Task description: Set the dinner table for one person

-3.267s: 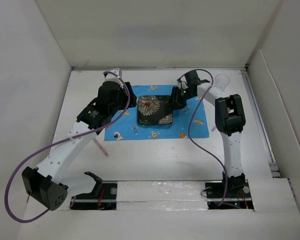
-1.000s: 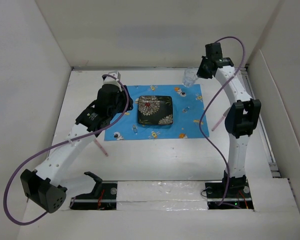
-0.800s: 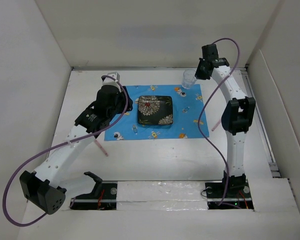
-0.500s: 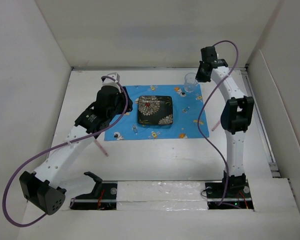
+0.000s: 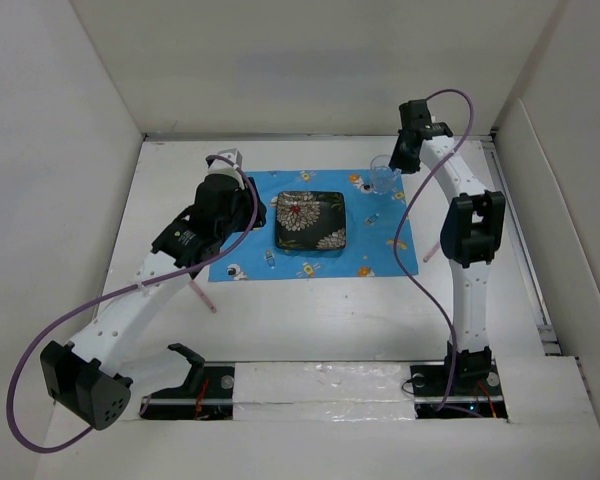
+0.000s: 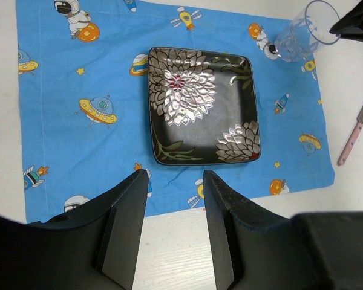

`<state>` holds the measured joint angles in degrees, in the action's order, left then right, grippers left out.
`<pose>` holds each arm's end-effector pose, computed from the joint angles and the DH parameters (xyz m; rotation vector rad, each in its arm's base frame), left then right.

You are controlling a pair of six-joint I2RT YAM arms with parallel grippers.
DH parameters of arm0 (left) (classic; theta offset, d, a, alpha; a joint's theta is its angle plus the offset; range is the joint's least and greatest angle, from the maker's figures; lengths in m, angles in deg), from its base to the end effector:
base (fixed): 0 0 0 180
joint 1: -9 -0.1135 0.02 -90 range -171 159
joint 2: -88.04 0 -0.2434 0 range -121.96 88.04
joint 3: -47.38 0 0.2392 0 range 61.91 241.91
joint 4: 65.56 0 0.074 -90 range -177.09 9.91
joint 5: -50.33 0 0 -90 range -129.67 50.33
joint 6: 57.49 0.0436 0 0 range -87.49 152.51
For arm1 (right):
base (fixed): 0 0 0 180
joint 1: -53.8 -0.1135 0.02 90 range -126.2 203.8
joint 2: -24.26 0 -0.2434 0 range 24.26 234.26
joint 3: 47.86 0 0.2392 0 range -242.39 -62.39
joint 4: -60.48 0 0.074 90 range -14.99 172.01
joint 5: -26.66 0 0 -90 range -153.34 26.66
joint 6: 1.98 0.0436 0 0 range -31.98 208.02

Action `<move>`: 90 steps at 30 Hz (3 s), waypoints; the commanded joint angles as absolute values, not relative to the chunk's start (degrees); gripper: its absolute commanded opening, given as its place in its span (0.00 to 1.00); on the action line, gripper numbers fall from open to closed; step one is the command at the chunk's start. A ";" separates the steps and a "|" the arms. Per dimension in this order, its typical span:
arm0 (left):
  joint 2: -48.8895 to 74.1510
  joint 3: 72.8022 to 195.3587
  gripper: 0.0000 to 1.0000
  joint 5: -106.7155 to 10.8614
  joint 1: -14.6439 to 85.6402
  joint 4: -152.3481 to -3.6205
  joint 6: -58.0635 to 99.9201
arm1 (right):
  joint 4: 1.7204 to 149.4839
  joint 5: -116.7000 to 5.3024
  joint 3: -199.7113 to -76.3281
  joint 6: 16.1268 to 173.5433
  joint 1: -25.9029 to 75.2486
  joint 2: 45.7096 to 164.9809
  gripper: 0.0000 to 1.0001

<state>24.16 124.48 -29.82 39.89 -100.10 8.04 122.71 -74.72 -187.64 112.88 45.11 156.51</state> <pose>0.2224 -0.1243 0.3442 -0.0055 1.9668 -0.4733 0.4839 0.0653 0.2297 0.4296 2.4611 -0.0089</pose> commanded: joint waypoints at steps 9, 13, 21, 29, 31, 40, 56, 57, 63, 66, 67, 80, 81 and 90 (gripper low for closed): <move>25.46 124.49 0.39 -31.31 39.85 -98.11 9.74 | 121.85 -72.56 -187.02 115.88 48.87 148.55 0.56; 25.81 124.75 0.38 -32.11 39.85 -97.49 10.18 | 112.23 -75.11 -170.18 117.99 51.86 136.35 0.03; 27.66 122.30 0.00 -34.92 39.85 -96.17 10.54 | 108.05 -73.10 -139.15 119.93 58.45 122.44 0.22; 29.24 119.92 0.09 -36.94 39.85 -95.47 10.54 | 107.88 -70.20 -130.86 117.56 60.13 123.22 0.48; 29.50 119.57 0.11 -37.03 39.85 -95.47 10.54 | 107.62 -70.19 -130.68 117.29 60.13 124.19 0.48; 31.87 119.04 0.12 -37.03 39.85 -96.44 10.27 | 110.07 -70.81 -134.28 115.88 60.13 131.93 0.41; 32.14 121.32 0.15 -35.27 39.85 -97.58 8.69 | 109.89 -70.66 -145.43 113.34 49.35 110.58 0.00; 31.88 122.11 0.16 -35.01 39.85 -97.67 8.69 | 111.90 -69.07 -146.14 112.64 47.75 110.49 0.00; 31.52 122.82 0.23 -31.67 39.85 -99.16 5.80 | 113.16 -61.87 -141.59 110.52 33.69 109.96 0.00; 30.91 123.26 0.28 -28.34 39.85 -101.35 3.95 | 111.31 -61.40 -137.38 111.40 30.43 111.70 0.00; 30.56 123.43 0.29 -26.85 39.85 -102.14 2.81 | 110.70 -61.15 -136.57 111.66 30.42 112.59 0.00; 32.23 117.72 0.44 -30.26 24.13 -110.13 -0.63 | 104.27 -62.99 -137.87 110.87 29.81 129.45 0.00; 32.14 116.94 0.44 -30.61 22.98 -110.93 -0.63 | 104.88 -62.99 -138.58 111.05 29.81 130.51 0.00; 30.13 111.93 0.44 -36.93 9.89 -115.86 0.08 | 104.98 -67.38 -143.50 112.80 30.33 135.97 0.00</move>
